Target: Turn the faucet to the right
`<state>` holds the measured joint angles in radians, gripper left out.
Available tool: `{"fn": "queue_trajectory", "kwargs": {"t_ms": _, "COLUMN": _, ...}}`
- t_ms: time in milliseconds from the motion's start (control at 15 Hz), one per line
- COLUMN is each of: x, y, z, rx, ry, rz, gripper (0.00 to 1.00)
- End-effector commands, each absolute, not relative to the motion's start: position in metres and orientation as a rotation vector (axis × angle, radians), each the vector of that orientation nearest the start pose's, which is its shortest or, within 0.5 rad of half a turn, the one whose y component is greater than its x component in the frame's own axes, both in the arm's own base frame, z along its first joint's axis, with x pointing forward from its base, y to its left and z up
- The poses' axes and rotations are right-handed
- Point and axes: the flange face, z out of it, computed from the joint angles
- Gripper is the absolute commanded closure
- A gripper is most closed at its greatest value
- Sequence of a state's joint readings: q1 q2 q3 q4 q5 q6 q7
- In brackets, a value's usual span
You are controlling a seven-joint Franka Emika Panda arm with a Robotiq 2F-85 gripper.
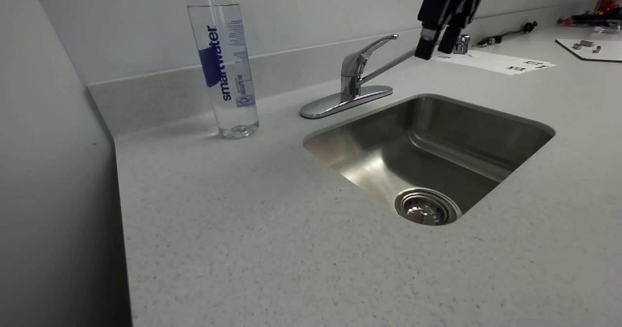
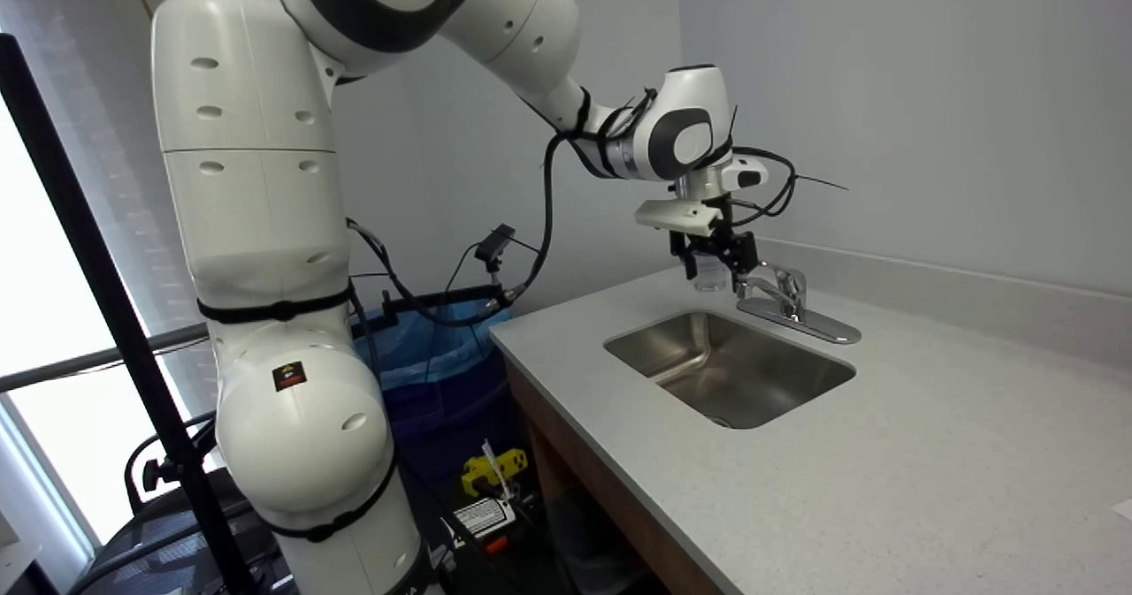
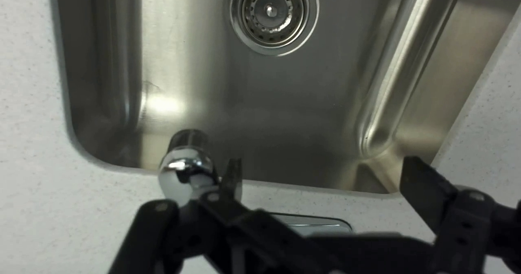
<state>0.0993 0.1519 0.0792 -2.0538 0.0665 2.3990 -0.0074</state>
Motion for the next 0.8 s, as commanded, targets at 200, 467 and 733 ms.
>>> {"fn": "queue_trajectory", "kwargs": {"t_ms": 200, "x": 0.592, "y": 0.061, "z": 0.383, "rx": -3.085, "ry": -0.12, "rz": -0.284, "gripper": 0.0}}
{"fn": "queue_trajectory", "kwargs": {"t_ms": 467, "x": 0.607, "y": 0.049, "z": 0.387, "rx": -3.078, "ry": -0.044, "rz": -0.32, "gripper": 0.0}}
{"fn": "queue_trajectory", "kwargs": {"t_ms": 733, "x": 0.626, "y": 0.044, "z": 0.39, "rx": -3.063, "ry": 0.025, "rz": -0.378, "gripper": 0.0}}
